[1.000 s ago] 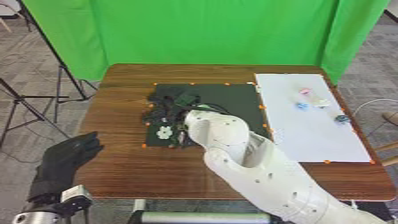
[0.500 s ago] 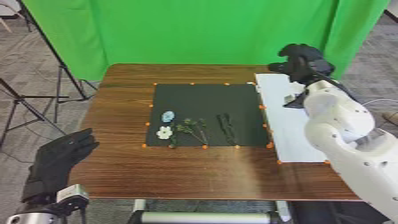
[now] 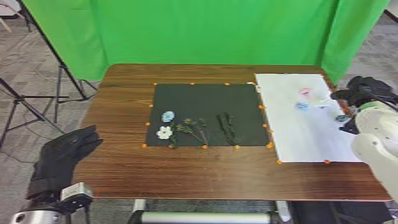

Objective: Arrange flowers

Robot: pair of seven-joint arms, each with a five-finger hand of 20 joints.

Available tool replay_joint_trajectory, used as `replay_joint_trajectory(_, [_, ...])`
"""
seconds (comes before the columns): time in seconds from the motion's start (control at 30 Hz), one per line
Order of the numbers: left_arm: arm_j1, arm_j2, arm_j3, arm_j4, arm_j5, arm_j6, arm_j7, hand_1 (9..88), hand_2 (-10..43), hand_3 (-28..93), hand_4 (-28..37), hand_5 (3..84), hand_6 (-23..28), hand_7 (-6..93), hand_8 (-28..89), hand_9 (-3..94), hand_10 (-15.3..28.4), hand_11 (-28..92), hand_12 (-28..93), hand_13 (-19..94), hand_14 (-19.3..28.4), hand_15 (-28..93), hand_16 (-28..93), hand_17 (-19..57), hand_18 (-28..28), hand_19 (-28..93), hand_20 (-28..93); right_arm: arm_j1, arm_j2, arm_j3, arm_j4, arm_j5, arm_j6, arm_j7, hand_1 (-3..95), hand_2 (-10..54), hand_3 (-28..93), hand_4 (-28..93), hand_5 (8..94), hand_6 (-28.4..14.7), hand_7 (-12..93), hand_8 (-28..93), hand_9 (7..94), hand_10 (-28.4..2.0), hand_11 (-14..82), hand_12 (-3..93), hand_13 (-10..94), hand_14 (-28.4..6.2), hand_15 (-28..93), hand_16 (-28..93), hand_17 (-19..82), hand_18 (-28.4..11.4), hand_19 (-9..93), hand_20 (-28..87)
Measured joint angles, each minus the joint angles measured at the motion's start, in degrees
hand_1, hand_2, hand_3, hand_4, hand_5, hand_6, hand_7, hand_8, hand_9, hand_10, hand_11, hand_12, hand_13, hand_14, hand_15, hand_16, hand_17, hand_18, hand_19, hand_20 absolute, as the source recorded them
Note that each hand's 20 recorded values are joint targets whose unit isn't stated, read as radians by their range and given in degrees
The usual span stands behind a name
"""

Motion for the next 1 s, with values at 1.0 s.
replay_joint_trajectory(1.0, [-2.0, -0.68, 1.68, 1.1, 0.34, -0.78, -0.26, 28.0, 5.5, 83, -13.3, 49.4, 15.1, 15.2, -9, 40.4, 22.1, 36, 10, 28, 28.0, 58, -12, -9.2, 21.4, 57, 15, -5.9, -4.1, 4.1, 2.2, 0.8, -4.2, 2.4, 20.5, 0.3, 83, -28, 45.9, -5.6, 16, -12, 47.8, -21.2, 16.1, 15.2, 49, -18.6, 74, 15, 27, -26.1, 91, 26])
